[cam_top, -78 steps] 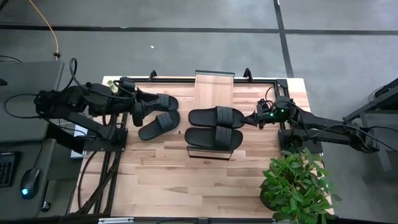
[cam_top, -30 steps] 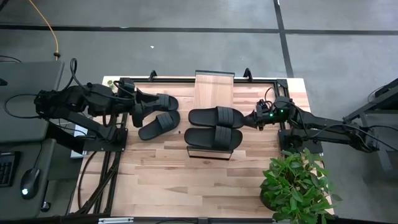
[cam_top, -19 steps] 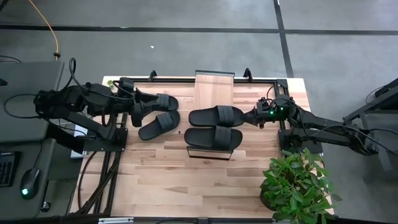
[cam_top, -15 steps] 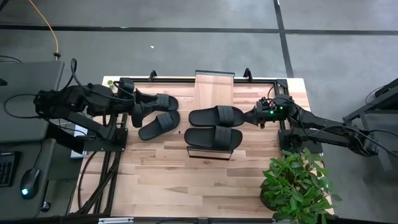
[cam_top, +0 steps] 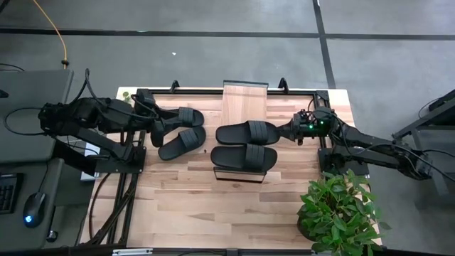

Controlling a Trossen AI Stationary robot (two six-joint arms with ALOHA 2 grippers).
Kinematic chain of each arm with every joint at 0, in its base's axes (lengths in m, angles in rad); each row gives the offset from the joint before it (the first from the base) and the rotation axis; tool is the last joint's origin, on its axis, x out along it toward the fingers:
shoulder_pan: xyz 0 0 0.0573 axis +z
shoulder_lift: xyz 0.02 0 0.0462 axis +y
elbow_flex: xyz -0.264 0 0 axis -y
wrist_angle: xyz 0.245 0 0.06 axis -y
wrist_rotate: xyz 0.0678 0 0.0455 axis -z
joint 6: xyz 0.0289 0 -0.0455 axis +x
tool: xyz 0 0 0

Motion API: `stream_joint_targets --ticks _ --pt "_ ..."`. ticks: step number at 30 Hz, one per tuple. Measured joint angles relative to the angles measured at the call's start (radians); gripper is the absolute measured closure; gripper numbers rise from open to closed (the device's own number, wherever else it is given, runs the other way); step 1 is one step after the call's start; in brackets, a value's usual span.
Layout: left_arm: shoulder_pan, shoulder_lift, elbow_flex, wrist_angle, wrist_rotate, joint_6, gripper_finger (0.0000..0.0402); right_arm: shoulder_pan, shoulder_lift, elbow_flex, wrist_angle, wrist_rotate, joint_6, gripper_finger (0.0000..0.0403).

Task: Pick and place slides into the shelf
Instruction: Put the black slide on the shelf

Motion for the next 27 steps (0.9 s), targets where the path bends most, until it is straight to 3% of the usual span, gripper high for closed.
stream_joint_targets --ticks 12,27 --pt "0.001 0.0 0.0 -0.322 -0.002 -0.201 0.0172 -0.094 0.0 0.0 0.06 0.055 -0.045 0.021" --pt "0.001 0.0 -0.079 -0.34 -0.023 -0.37 0.0172 -0.139 0.0 0.0 0.648 0.133 0.04 0.021"
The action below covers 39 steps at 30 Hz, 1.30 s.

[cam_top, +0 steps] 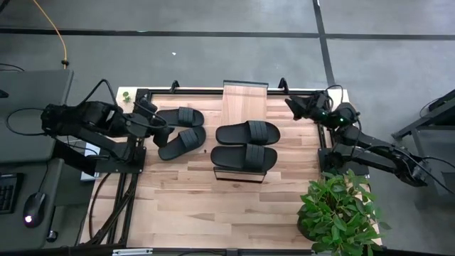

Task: Pick and place slides into the shelf
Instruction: Put the black slide on the shelf

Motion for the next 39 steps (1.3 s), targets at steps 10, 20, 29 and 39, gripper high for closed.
stream_joint_targets --ticks 10,20,29,39 --pt "-0.001 0.001 -0.115 0.028 0.051 -0.277 0.0172 0.0 0.0 0.0 0.086 -0.048 -0.013 0.021" --pt "-0.001 0.0 -0.343 0.26 0.101 -0.501 0.0172 0.028 0.0 0.0 0.084 -0.101 -0.032 0.021" --pt "0.0 0.001 -0.541 0.407 0.149 -0.658 0.0172 0.026 0.0 0.0 0.079 -0.147 -0.039 0.021" --pt "0.003 0.001 -0.7 0.48 0.176 -0.769 0.0172 0.026 0.0 0.0 0.079 -0.187 -0.033 0.021"
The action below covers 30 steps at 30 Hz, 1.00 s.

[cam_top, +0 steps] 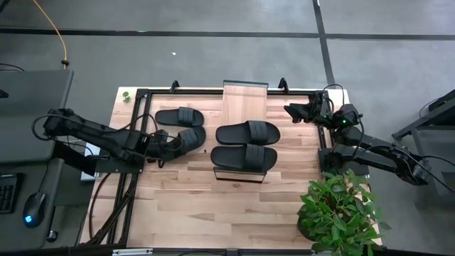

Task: Pick and place slides into the shelf
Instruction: Put the black slide on the shelf

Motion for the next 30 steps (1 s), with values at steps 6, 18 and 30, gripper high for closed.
stream_joint_targets --ticks 6,18,30 --pt "0.081 0.0 -0.062 0.096 -0.012 0.031 0.0172 0.0 0.0 0.0 0.0 0.006 0.019 0.021" --pt "0.377 0.0 -0.111 0.253 0.138 0.284 0.0172 0.0 0.0 0.0 0.0 0.06 0.038 0.021" --pt "0.516 0.06 -0.11 0.301 0.254 0.384 0.0172 0.0 0.0 0.0 0.002 0.083 0.049 0.021"
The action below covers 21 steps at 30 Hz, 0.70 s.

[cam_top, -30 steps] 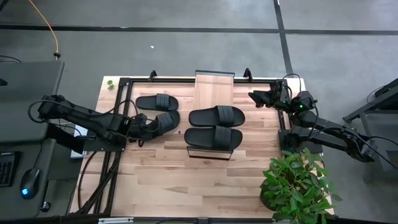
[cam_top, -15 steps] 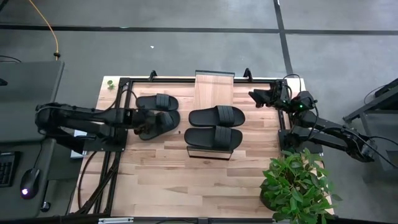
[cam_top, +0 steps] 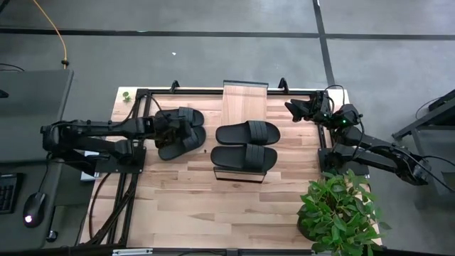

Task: Pick and place slides into the shelf
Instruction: Put the black slide on the shelf

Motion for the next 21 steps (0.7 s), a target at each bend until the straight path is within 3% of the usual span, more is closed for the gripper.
stream_joint_targets --ticks 11,21 --pt "-0.002 0.07 0.0 0.003 0.055 0.018 0.0172 0.0 0.0 0.0 0.005 -0.001 0.005 0.021" --pt "-0.001 0.081 0.0 0.082 -0.031 -0.015 0.0172 0.0 0.0 0.0 0.005 -0.001 0.024 0.021"
